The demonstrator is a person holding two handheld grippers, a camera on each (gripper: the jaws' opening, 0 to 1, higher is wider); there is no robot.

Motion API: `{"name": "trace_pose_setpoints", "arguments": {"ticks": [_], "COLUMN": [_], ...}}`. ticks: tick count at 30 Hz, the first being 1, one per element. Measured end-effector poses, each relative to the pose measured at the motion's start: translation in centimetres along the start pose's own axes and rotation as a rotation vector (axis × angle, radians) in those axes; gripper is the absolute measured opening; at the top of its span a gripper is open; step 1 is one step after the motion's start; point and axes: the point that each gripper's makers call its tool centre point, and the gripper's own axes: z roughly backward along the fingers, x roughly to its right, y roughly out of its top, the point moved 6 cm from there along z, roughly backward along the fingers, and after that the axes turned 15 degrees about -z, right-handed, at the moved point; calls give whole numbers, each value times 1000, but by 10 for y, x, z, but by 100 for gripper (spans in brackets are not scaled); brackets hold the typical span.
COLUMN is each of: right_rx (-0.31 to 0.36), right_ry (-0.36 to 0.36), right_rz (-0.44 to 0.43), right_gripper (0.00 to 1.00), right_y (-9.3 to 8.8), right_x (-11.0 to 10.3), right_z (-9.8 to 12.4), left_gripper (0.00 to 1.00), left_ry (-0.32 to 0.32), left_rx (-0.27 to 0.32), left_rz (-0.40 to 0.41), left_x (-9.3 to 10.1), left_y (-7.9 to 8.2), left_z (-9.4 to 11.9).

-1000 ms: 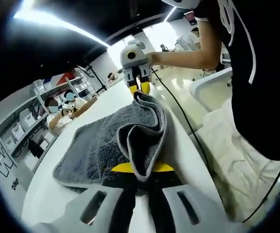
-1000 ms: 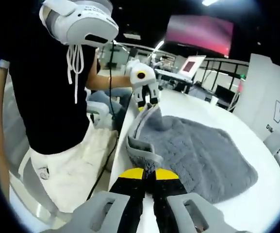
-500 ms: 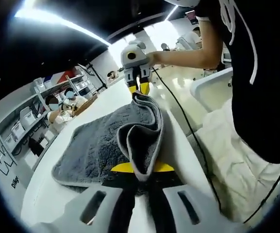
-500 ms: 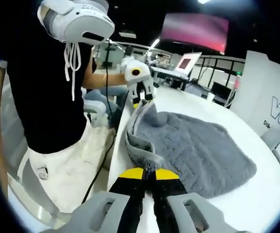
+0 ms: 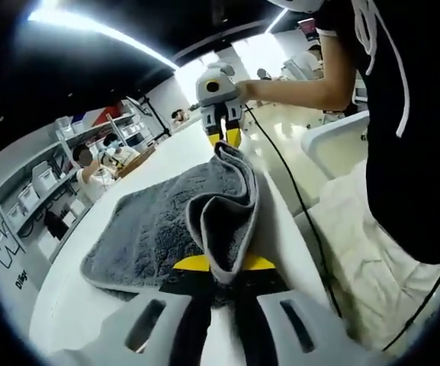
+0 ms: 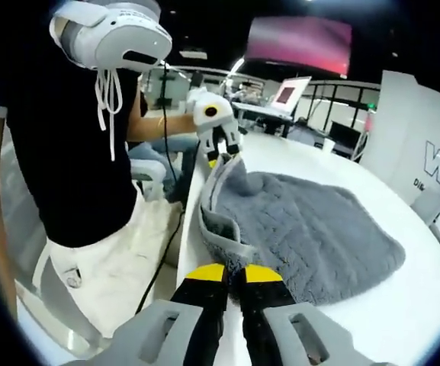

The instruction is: Open the folded towel by lifting each exposed corner and separating the folded layers until the towel lies flat within the target outline without major curled edges

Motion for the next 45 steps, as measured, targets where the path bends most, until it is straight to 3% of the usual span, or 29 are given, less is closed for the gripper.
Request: {"name": "trace_pose_setpoints", "arguments": {"ticks": [13,26,30,34,40,45], "right_rx": [-6,-20,-4,10,31,43], "right_ry": [-34,-30,-52,-78,-95,-113], "right_rz": [-18,-24,-30,-31,-34,-32], "right_gripper": [1,2,4,7,7,6], "right_y": [-2,0,3,5,8,10], "right_x": [3,2,4,6,7,8], "right_z": [6,6,10,14,18,25], "left_gripper": [8,16,17,22,26,27], "left_ry": [15,15,45,86,143,156], "left_rx": [16,28,60,42,79,92], "left_rz": [2,45,109,113,155,157], "left_x": [-2,1,-3,-9,-19,-23], "left_y": [7,0,-1,-3,2,5], "left_z": [-3,5,14,21,28,31]}}
